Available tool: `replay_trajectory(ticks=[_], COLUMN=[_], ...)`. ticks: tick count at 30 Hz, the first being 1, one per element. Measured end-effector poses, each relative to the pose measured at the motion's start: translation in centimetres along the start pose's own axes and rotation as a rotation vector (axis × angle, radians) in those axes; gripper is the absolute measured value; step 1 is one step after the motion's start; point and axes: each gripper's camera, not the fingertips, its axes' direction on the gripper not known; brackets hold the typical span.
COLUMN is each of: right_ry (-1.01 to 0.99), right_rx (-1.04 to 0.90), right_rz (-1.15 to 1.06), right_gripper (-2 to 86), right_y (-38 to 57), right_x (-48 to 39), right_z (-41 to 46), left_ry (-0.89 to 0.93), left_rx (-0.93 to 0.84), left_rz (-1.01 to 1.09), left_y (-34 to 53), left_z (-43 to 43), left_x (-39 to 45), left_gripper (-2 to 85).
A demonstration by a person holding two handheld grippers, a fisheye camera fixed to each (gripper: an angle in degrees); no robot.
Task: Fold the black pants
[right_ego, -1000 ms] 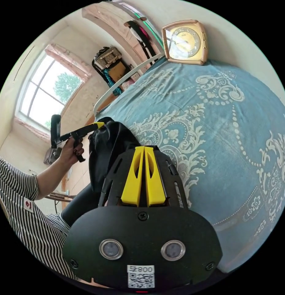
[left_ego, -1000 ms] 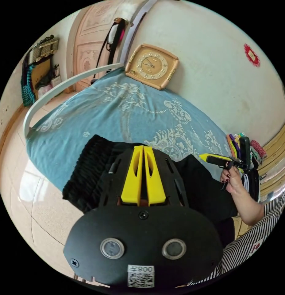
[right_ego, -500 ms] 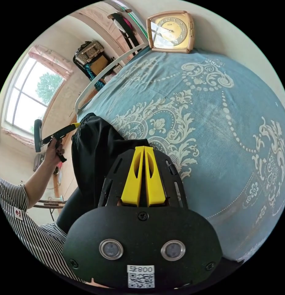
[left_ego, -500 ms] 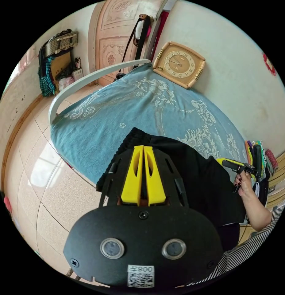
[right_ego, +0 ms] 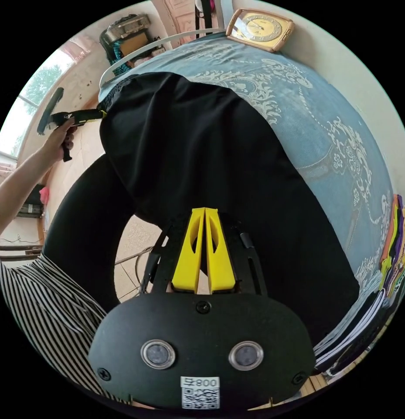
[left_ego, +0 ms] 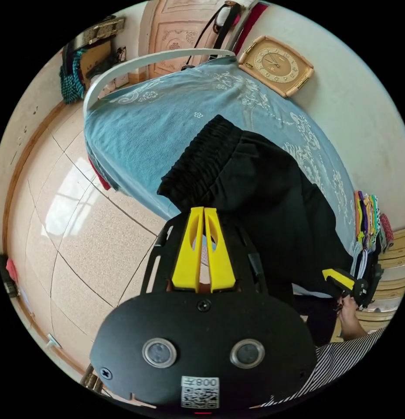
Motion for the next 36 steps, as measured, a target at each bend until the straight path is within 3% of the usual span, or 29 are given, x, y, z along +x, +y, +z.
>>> replay_trajectory(ticks=[3, 10, 15, 21, 22, 25, 29, 32, 36], right_ry=[0.051, 0.072, 0.019, 0.040, -0.008, -0.122, -0.088, -0.115, -0.144], right_rx=[0.027, -0.042, 0.050, -0.023, 0.032, 0.052, 0.067, 0.176, 0.364], right_rz=[-0.021, 0.050, 0.214, 0.432, 0.432, 0.494, 0.506, 0.569, 0.825], right_gripper=[0.2, 0.1, 0.1, 0.1, 0.1, 0.1, 0.1, 0.1, 0.3], right_y=[2.1, 7.0, 14.8, 26.3, 28.3, 31.9, 36.2, 42.2, 54.7], right_x=[-0.9, -0.8, 2.0, 7.6, 8.4, 10.6, 11.5, 13.3, 17.8], right_z=[0.2, -0.5, -3.2, -1.8, -1.8, -1.7, -2.4, -4.2, -6.1], left_ry=[-0.065, 0.134, 0.216, 0.086, 0.067, 0.056, 0.016, 0.042, 0.117], left_rx=[-0.003, 0.145, -0.008, -0.235, -0.281, -0.325, -0.305, -0.277, -0.288], left_rz=[0.053, 0.161, 0.412, 0.580, 0.589, 0.592, 0.610, 0.643, 0.726], left_y=[-0.1, 1.7, 2.8, 2.3, 1.9, 0.8, 0.5, 1.0, 1.7], left_z=[-1.7, -8.5, -7.5, -4.6, -4.3, -5.3, -7.8, -9.7, -11.2], left_x=[2.5, 10.3, 20.1, 30.3, 31.8, 34.8, 39.2, 43.1, 49.3], left_gripper=[0.0, 0.0, 0.1, 0.1, 0.1, 0.1, 0.1, 0.1, 0.2])
